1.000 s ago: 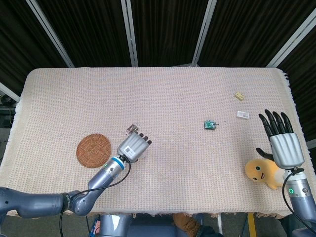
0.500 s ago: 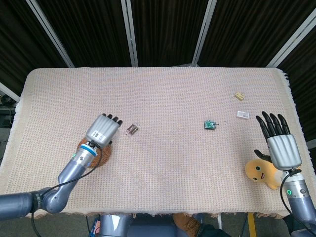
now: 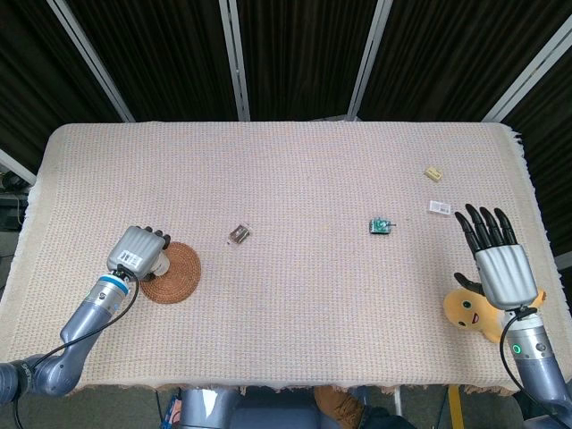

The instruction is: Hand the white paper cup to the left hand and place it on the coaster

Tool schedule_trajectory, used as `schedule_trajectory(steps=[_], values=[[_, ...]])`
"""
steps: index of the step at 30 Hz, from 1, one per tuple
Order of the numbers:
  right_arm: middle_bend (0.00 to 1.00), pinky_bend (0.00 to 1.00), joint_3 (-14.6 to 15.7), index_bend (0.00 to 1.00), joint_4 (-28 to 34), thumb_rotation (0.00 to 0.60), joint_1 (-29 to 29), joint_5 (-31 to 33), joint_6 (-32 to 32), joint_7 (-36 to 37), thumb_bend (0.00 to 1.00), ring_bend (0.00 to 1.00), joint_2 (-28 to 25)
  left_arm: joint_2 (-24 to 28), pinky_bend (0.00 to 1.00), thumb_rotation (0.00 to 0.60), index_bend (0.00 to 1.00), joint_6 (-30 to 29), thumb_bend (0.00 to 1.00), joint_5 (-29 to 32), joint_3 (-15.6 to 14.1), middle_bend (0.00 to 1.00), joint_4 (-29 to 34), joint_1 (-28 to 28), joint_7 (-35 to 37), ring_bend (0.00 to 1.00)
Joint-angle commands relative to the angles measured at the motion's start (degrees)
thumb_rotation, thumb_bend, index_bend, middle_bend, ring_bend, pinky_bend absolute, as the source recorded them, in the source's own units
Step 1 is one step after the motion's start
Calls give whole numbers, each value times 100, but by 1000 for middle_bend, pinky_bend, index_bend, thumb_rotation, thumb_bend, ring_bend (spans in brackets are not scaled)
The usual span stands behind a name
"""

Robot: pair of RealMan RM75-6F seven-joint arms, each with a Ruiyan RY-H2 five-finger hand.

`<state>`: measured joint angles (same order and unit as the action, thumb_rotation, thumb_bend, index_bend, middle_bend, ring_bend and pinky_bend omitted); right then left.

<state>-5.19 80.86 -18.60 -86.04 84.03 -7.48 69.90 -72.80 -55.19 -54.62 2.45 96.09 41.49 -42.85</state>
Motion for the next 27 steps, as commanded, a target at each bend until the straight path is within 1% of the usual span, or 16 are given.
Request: schedule_trajectory(steps=[1, 2, 4, 5, 6, 7, 8, 9, 11, 12, 15, 19, 21, 22, 24, 27], values=[[0, 0, -25, 0, -21, 600, -7, 21, -28, -21, 0, 0, 16, -54, 516, 600, 416, 53, 28, -3, -39, 415, -36, 34, -12, 408], [0, 0, -35, 0, -31, 600, -5, 27, -36, -30, 0, 0, 22, -75, 512, 600, 406, 81, 19, 17, -49, 408, -45, 50, -6, 403], [0, 0, -49, 0, -46, 600, -1, 34, -49, -36, 0, 0, 27, -116, 488, 600, 352, 93, 5, 2, -60, 347, -74, 77, -10, 349], [0, 0, -57, 0, -50, 600, 0, 34, -55, -34, 0, 0, 28, -142, 443, 600, 280, 78, 0, -43, -68, 251, -98, 85, -5, 262], [0, 0, -63, 0, -52, 600, 2, 36, -58, -33, 0, 0, 28, -155, 361, 600, 179, 67, 0, -79, -75, 137, -111, 87, 4, 147], [0, 0, -68, 0, -56, 600, 5, 38, -60, -34, 0, 0, 28, -164, 293, 600, 115, 55, 0, -123, -84, 73, -114, 86, 19, 83], [0, 0, -76, 0, -61, 600, 7, 41, -65, -42, 0, 0, 29, -148, 190, 600, 40, 73, 0, -142, -109, 11, -92, 80, 49, 16], [0, 0, -81, 0, -64, 600, 10, 42, -71, -48, 0, 0, 30, -102, 106, 600, 3, 93, 0, -111, -124, 0, -35, 74, 75, 0], [0, 0, -89, 0, -69, 600, 12, 43, -84, -67, 0, 0, 33, 27, 28, 600, 0, 95, 0, -33, -123, 0, 103, 69, 104, 0], [0, 0, -92, 0, -69, 600, 15, 42, -90, -74, 0, 0, 32, 129, 8, 600, 0, 62, 0, 23, -96, 0, 216, 54, 152, 0], [0, 0, -100, 0, -46, 600, 31, 21, -74, -73, 0, 0, 22, 443, 0, 600, 0, -130, 0, -74, 27, 0, 556, -50, 485, 0], [0, 0, -105, 0, 32, 600, 67, -35, -17, -37, 0, 0, -19, 919, 0, 600, 0, -779, 0, -848, 165, 0, 926, -484, 1437, 0], [0, 0, -98, 0, 69, 600, 82, -82, 11, -27, 0, 0, -40, 1120, 0, 600, 0, -1219, 0, -1307, 142, 0, 995, -781, 1888, 0], [0, 0, -96, 0, 80, 600, 87, -93, 17, -23, 0, 0, -46, 1172, 0, 600, 0, -1367, 0, -1441, 122, 0, 1004, -880, 2002, 0], [0, 0, -93, 0, 116, 600, 99, -130, 35, -9, 0, 0, -63, 1262, 0, 600, 0, -1903, 0, -1757, 78, 0, 1016, -1218, 2303, 0], [0, 0, -97, 0, 154, 600, 115, -153, 54, 15, 0, 0, -84, 1221, 0, 600, 0, -2527, 0, -1969, 12, 0, 961, -1624, 2480, 0]])
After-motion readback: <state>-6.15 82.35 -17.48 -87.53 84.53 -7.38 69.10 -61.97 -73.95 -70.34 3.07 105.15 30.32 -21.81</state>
